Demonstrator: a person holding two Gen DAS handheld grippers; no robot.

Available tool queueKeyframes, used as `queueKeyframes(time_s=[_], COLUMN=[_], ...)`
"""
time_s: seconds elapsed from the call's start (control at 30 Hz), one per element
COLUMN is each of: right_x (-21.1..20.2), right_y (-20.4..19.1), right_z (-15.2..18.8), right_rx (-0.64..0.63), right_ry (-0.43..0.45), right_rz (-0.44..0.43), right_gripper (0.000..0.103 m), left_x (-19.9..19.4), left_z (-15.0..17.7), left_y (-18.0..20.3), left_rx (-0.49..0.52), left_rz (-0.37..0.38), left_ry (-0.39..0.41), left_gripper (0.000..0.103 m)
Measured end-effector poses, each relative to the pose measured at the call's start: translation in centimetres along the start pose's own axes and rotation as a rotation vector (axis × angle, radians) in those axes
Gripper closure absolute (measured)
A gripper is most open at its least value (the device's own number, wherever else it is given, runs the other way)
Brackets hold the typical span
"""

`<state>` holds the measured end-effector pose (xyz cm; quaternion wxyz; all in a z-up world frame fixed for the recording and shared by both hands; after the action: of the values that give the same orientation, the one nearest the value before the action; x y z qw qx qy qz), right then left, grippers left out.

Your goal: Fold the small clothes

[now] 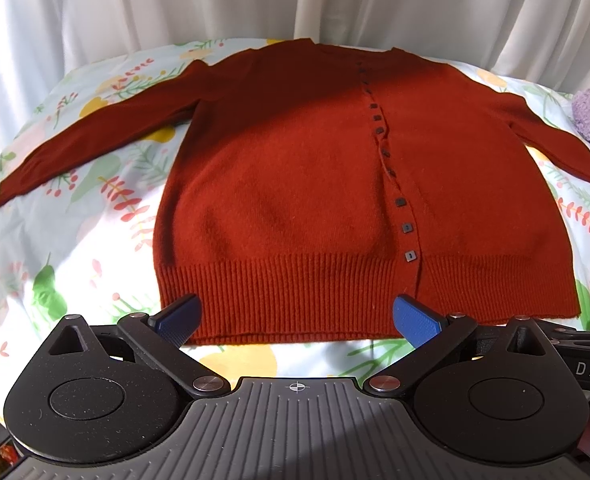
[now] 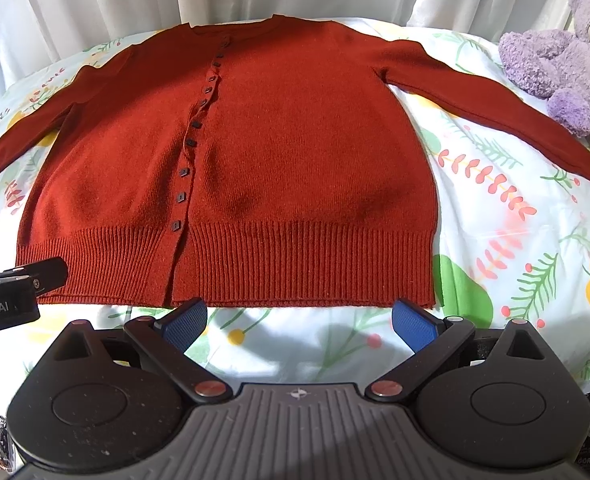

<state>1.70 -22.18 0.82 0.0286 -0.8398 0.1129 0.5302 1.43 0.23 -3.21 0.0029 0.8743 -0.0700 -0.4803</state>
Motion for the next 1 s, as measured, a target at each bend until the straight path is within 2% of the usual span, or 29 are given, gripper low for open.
queueKeyframes(time_s=[1.0], right_x=[0.29], right_y=[0.3], right_z=[0.23], right_rx=[0.01], right_ry=[-0.007], right_rz=[-0.009], right_gripper=[0.004], left_x=[0.06], left_z=[0.01], left_y=[0.0], left_rx=[-0.002], left_rz=[-0.002], left_ry=[-0.013], left_gripper=[0.0])
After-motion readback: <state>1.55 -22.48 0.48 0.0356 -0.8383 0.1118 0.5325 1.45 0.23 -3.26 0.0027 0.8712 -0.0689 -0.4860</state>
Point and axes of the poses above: each gripper's, at about its wrist camera, not at the fingertips, and x roughly the way its jaws point, y to its right, z to its underside, the point moved 3 cm from there along x, roughly the way its jaws point, and after that the axes turned 6 degrees about z, right-handed, at the moved point
